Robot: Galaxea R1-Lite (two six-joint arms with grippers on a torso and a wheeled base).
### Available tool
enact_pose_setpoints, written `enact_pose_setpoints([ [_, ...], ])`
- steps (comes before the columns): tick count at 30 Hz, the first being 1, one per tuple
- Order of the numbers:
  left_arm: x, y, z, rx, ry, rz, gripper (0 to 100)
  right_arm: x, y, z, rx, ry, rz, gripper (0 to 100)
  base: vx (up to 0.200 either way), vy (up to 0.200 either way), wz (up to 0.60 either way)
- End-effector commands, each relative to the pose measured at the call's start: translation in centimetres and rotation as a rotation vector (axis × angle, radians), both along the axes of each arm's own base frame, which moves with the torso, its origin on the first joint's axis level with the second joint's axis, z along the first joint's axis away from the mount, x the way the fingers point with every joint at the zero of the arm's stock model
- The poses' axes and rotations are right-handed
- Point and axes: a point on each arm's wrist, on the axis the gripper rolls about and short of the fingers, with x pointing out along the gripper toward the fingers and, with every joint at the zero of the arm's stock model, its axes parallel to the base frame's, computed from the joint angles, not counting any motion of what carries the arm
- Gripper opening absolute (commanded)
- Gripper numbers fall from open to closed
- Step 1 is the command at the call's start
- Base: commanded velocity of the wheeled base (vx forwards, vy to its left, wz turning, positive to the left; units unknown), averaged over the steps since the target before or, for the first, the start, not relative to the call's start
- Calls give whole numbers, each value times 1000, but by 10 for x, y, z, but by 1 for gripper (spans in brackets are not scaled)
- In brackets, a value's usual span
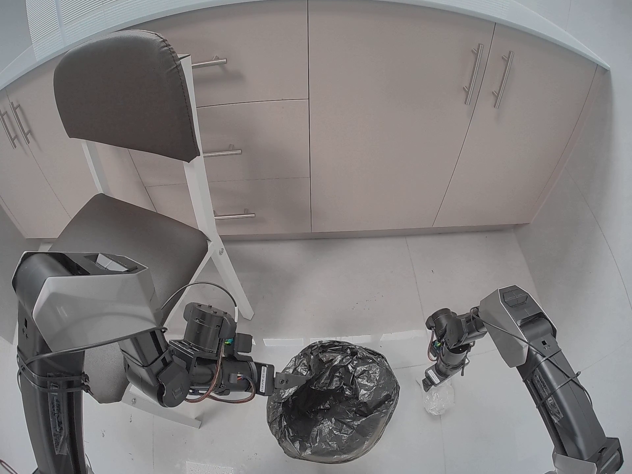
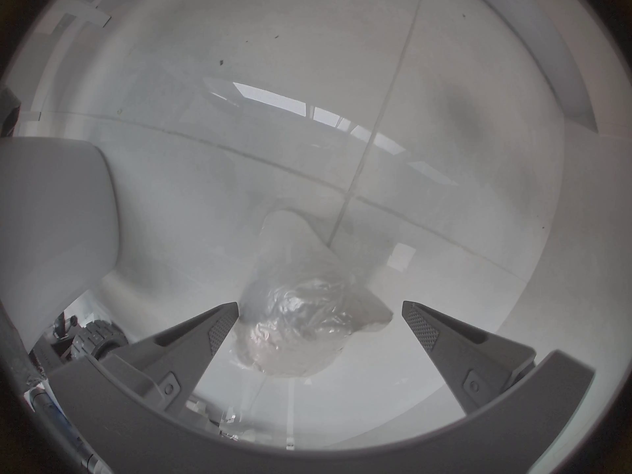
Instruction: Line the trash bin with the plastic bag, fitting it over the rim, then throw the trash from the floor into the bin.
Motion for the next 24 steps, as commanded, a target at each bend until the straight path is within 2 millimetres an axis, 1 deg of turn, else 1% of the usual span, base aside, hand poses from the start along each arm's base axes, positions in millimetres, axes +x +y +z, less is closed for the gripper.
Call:
enact_pose_setpoints([
  [1, 0, 0, 0, 0, 0, 0, 100, -3, 0, -1, 16, 30, 2, 100, 0, 0, 0],
  [7, 0, 0, 0, 0, 0, 0, 100, -15, -1, -2, 104, 159, 0, 100, 0, 0, 0],
  [10, 0, 0, 0, 0, 0, 0, 100, -15, -1, -2, 104, 159, 0, 100, 0, 0, 0],
  [11, 0, 0, 0, 0, 0, 0, 100, -20, -2, -2, 125, 213, -3, 100, 0, 0, 0],
  [18, 0, 0, -1, 2, 1, -1, 100, -24, -2, -2, 141, 257, -3, 100, 0, 0, 0],
  [24, 0, 0, -1, 2, 1, -1, 100, -20, -2, -2, 139, 218, -4, 100, 0, 0, 0],
])
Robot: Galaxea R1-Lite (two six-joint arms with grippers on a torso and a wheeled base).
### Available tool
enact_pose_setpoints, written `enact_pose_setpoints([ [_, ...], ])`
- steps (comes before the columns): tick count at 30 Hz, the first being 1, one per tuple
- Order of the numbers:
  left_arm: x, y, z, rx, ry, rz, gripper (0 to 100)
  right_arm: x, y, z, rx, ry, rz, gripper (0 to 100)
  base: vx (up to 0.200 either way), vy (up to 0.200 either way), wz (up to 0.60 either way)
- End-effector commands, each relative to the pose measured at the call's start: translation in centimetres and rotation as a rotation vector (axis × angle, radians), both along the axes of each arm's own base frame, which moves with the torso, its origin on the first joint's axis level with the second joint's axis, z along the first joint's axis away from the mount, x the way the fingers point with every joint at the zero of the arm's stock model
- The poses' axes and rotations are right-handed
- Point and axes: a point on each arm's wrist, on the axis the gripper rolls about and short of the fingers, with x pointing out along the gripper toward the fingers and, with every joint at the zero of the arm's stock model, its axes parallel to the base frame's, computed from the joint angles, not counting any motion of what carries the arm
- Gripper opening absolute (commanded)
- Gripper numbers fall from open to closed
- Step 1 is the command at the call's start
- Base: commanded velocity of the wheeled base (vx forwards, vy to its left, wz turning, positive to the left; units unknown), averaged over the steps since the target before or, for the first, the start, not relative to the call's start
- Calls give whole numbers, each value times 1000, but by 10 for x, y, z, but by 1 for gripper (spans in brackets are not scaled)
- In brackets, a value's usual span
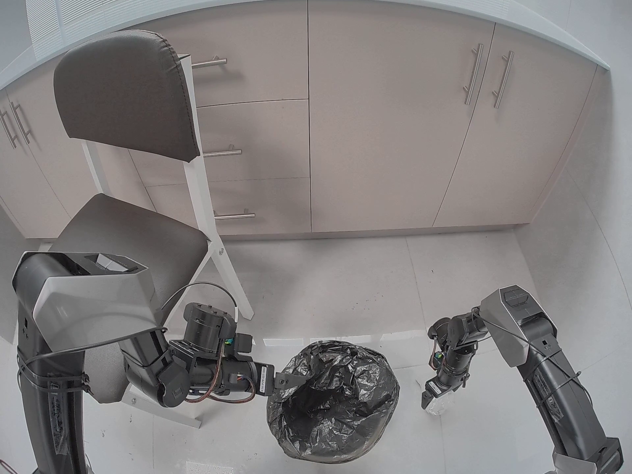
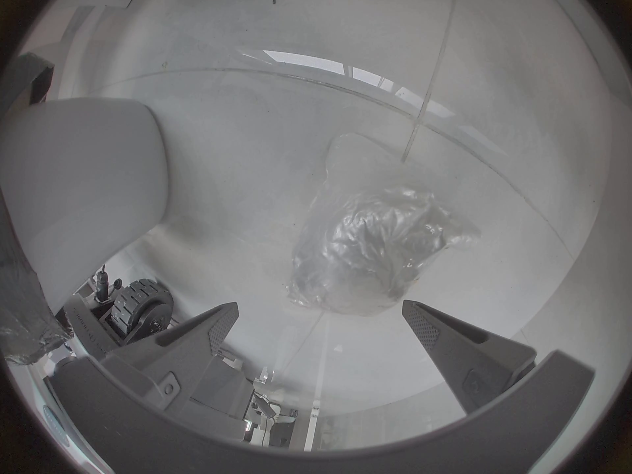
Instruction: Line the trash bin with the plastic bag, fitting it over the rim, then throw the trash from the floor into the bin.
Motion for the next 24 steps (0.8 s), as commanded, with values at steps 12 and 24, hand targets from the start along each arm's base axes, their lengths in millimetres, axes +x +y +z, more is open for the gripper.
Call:
enact_pose_setpoints([
  [12, 0, 0, -1, 0, 0, 0, 100, 21, 1, 0, -105, -231, -65, 100, 0, 0, 0],
  [24, -1, 1, -3, -4, -8, 0, 100, 18, 0, 0, -142, -203, -53, 100, 0, 0, 0],
])
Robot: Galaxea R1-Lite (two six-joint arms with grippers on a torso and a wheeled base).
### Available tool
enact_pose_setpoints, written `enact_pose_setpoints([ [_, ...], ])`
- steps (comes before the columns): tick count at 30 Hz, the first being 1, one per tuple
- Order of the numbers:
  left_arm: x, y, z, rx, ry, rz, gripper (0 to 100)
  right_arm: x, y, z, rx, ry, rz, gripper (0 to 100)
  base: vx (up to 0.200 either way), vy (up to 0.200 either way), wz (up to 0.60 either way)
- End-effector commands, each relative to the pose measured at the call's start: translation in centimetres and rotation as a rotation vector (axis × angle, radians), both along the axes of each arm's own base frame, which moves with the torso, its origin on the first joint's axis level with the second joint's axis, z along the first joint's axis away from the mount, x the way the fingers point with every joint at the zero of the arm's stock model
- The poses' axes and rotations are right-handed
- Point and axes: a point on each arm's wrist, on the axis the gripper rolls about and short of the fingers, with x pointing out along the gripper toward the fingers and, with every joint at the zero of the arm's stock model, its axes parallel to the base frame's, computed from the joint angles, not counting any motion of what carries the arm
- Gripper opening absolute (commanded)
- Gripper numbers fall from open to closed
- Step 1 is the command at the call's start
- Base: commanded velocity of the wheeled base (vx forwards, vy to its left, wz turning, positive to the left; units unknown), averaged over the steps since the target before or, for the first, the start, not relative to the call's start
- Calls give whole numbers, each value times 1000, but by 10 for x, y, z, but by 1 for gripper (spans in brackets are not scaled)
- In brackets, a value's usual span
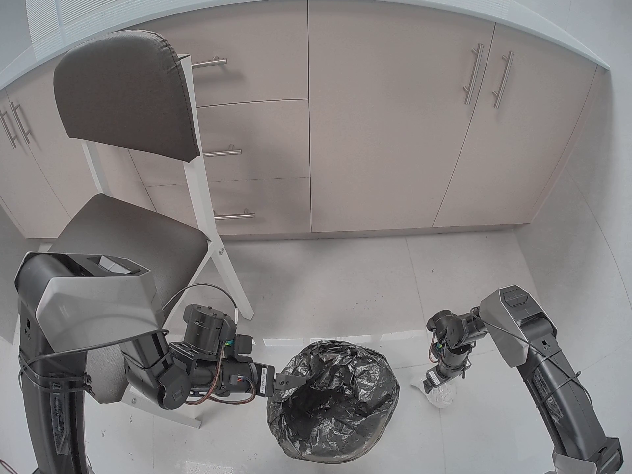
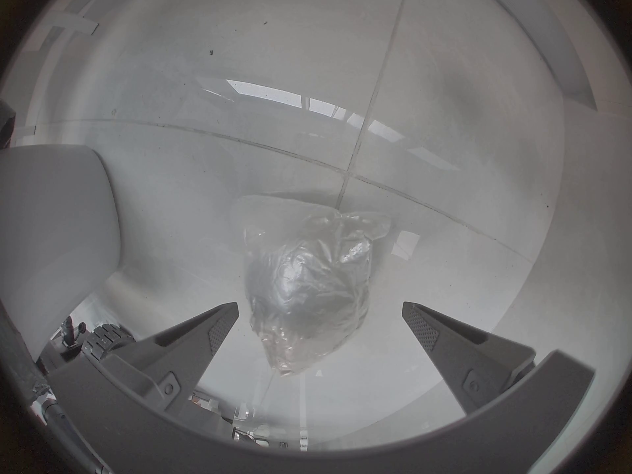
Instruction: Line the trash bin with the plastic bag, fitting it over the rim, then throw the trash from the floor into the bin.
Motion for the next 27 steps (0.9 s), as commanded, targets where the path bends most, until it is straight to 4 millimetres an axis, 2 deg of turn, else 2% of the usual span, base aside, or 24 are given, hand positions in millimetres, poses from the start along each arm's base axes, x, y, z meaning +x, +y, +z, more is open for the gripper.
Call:
enact_pose_setpoints([
  [1, 0, 0, -1, 1, 3, 1, 100, 0, 0, 0, 0, 2, 3, 100, 0, 0, 0],
  [15, 0, 0, -1, 1, 3, 1, 100, -2, 0, 0, 2, 26, 13, 100, 0, 0, 0],
  [16, 0, 0, -1, 1, 3, 1, 100, -2, 0, 0, 2, 26, 13, 0, 0, 0, 0],
  [27, 0, 0, -1, 1, 3, 1, 100, -6, 0, 0, -6, 61, 34, 0, 0, 0, 0],
])
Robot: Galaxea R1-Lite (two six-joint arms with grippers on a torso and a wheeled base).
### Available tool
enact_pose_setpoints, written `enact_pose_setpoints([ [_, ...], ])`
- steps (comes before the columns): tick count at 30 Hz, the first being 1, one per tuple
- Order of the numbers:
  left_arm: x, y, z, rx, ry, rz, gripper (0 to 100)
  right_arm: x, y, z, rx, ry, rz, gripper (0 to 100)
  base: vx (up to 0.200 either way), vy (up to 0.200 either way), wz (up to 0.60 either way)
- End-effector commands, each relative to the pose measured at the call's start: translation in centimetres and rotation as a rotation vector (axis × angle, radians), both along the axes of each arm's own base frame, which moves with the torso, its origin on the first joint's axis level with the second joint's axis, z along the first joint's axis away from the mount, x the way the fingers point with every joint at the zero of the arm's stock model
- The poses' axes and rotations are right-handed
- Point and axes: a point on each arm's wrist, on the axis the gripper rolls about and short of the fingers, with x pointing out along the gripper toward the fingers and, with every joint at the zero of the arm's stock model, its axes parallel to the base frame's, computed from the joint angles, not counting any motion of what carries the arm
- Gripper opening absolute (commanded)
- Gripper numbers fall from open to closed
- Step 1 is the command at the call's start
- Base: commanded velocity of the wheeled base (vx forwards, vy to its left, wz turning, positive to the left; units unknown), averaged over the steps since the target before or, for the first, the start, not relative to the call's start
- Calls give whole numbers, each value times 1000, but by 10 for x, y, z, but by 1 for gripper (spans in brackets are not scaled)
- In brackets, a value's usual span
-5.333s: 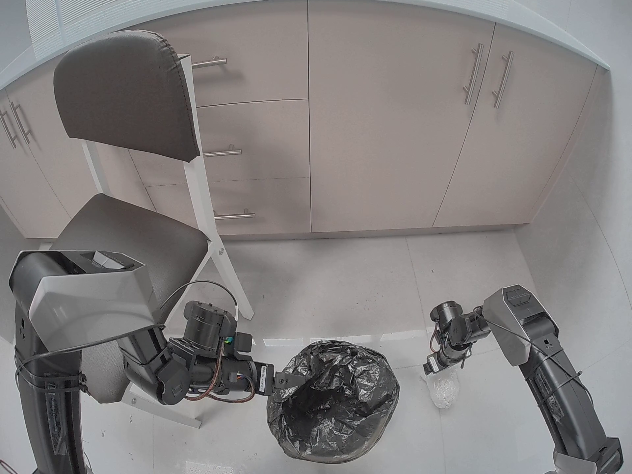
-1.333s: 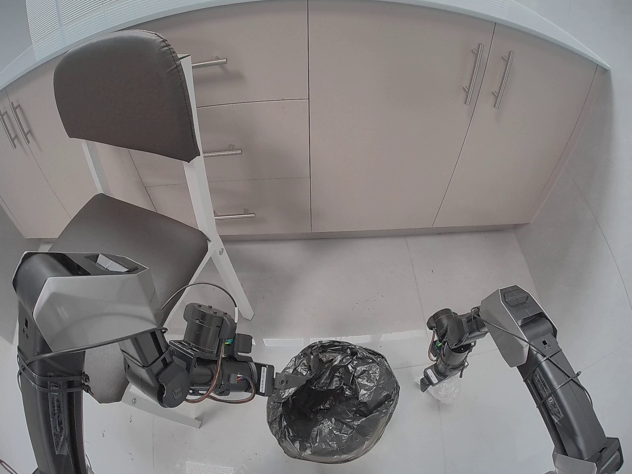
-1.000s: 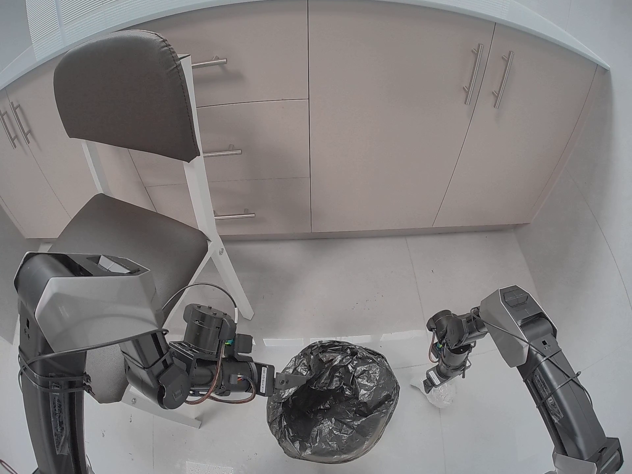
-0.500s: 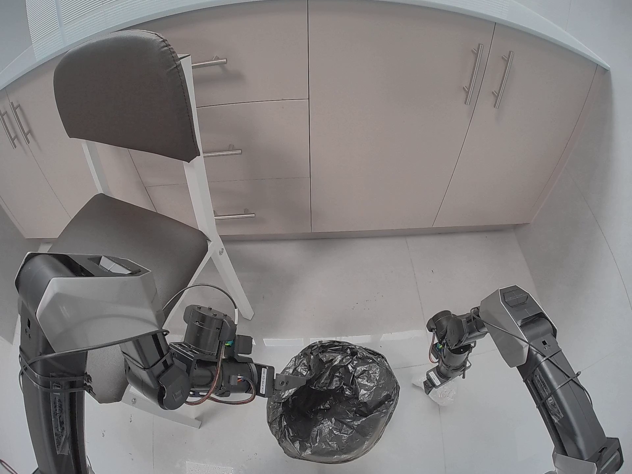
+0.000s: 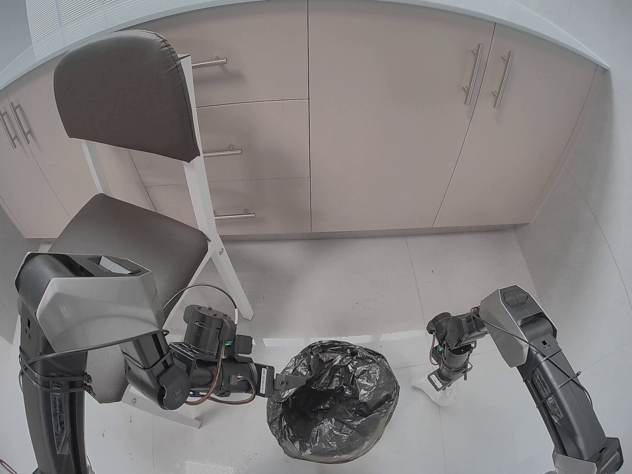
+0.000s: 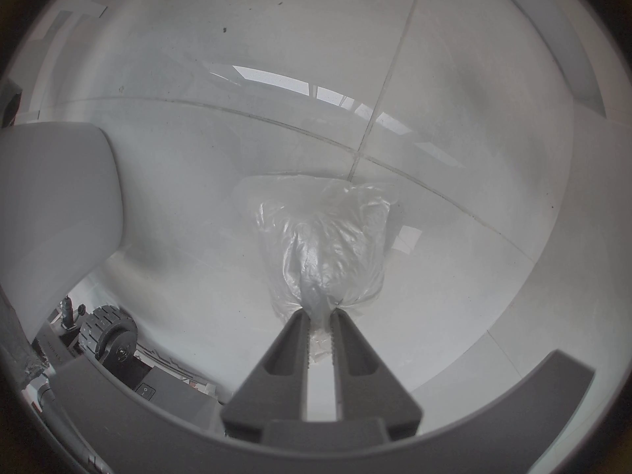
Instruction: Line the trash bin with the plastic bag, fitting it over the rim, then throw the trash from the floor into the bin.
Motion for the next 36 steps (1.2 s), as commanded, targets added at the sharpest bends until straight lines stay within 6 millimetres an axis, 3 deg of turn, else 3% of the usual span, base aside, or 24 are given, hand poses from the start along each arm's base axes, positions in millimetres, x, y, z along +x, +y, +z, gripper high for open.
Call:
enact_pose_setpoints([
  [1, 0, 0, -1, 0, 3, 0, 100, 0, 1, 0, 0, 0, 2, 0, 0, 0, 0],
  [14, 0, 0, 0, 0, 1, 0, 100, 1, 7, 0, 0, -28, -3, 0, 0, 0, 0],
  [22, -1, 0, -1, 2, 1, -1, 100, -27, 12, 2, -55, 229, -4, 0, 0, 0, 0],
  [24, -1, 0, -1, 8, -4, -9, 100, -16, 17, 23, -53, 151, -16, 0, 0, 0, 0],
  [27, -2, 0, -3, 16, -15, -23, 100, -5, 22, 34, -47, 46, -50, 0, 0, 0, 0],
  [31, -2, 0, -5, 10, -30, -21, 100, 4, 29, 55, -38, -16, -42, 0, 0, 0, 0],
  [36, -2, 1, -5, 4, -37, -21, 100, 12, 38, 96, -27, -86, -27, 0, 0, 0, 0],
])
